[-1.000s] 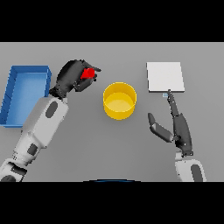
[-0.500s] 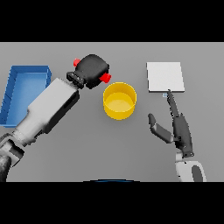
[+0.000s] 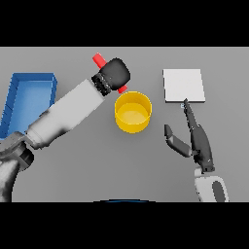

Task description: Pick up the red beaker and tilt it to pour out 1 green nut into yellow bowl. Pick up the yellow bowl and place it on the metallic measuring scale.

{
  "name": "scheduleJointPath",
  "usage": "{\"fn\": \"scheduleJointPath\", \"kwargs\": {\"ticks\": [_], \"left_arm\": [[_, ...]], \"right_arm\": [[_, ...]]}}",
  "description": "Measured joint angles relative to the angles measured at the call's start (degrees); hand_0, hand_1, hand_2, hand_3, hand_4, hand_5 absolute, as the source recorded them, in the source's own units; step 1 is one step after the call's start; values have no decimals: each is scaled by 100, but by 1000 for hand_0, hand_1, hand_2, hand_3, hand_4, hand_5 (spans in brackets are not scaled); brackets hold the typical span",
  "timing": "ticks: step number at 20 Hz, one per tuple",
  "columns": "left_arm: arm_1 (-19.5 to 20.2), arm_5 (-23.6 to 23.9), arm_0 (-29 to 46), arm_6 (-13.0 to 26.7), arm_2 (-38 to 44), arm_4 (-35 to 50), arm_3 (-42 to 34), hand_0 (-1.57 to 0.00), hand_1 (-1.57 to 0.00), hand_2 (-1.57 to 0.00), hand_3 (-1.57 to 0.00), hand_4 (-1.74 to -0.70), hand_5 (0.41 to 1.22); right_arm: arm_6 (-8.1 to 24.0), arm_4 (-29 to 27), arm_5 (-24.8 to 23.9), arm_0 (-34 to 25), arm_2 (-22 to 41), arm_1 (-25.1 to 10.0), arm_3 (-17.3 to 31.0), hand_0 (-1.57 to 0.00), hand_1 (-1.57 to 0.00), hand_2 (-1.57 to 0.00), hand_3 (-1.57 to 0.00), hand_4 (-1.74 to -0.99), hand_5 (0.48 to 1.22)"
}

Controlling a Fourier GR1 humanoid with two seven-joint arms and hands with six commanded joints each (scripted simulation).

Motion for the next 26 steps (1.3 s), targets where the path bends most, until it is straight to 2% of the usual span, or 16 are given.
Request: {"fn": "scheduleJointPath", "kwargs": {"ticks": [1, 5, 6, 9, 11, 12, 16, 19, 22, 24, 26], "left_arm": [[-6, 17, -102, -50, -97, -65, 57, -1571, -1571, -1571, -1571, -1726, 1220], [-111, 66, -200, 62, -463, -273, 107, -1571, -1571, -1571, -1571, -1735, 1221], [-122, 145, -213, 68, -528, -310, 104, -1571, -1571, -1571, -1571, -1736, 1221], [-179, 323, -245, 210, -851, -552, 159, -1571, -1571, -1571, -1571, -1736, 1221], [-238, 315, -336, 167, -1062, -672, 206, -1571, -1571, -1571, -1571, -1735, 1221], [-198, 214, -442, 76, -1163, -724, 215, -1571, -1571, -1571, -1571, -1734, 1221], [-357, 79, -817, -226, -1683, -1032, 457, -1571, -1571, -1571, -1571, -1732, 1221], [-526, -120, -977, -265, -1972, -1167, 518, -1571, -1571, -1571, -1571, -1728, 1221], [-580, -194, -1217, -367, -2054, -1148, 639, -1571, -1571, -1571, -1571, -1729, 1221], [-471, 164, -1408, -444, -1909, -1017, 796, -1571, -1571, -1571, -1571, -1726, 1221], [-375, 200, -1750, -480, -1772, -904, 1048, -1571, -1571, -1571, -1571, -1726, 1221]], "right_arm": [[-117, -23, 5, 16, 10, 31, 31, 1, 1, 1, 1, -1060, 700], [-39, -13, 10, 44, 66, 99, -16, 1, 1, 1, 1, -1063, 699], [-172, -12, 16, 88, 107, 121, -115, 1, 1, 1, 1, -1058, 700], [-37, 54, -81, 12, 78, 140, -60, 1, 1, 1, 1, -1065, 684], [-47, 142, -175, 3, 48, 124, 38, 1, 1, 1, 1, -1082, 677], [-150, 163, -158, 55, 75, 109, 20, 1, 1, 1, 1, -1082, 677], [-218, 163, -199, 2, 61, 132, 54, 1, 1, 1, 1, -1061, 671], [-303, 157, -182, 100, 72, 113, -25, 1, 1, 1, 1, -1047, 681], [-96, 199, -183, -9, 87, 102, -92, 1, 1, 1, 1, -1027, 686], [-141, 187, -184, 23, 59, 72, -57, 1, 1, 1, 1, -1035, 685], [-192, 251, -237, 28, 76, 91, -6, 1, 1, 1, 1, -1030, 682]]}}
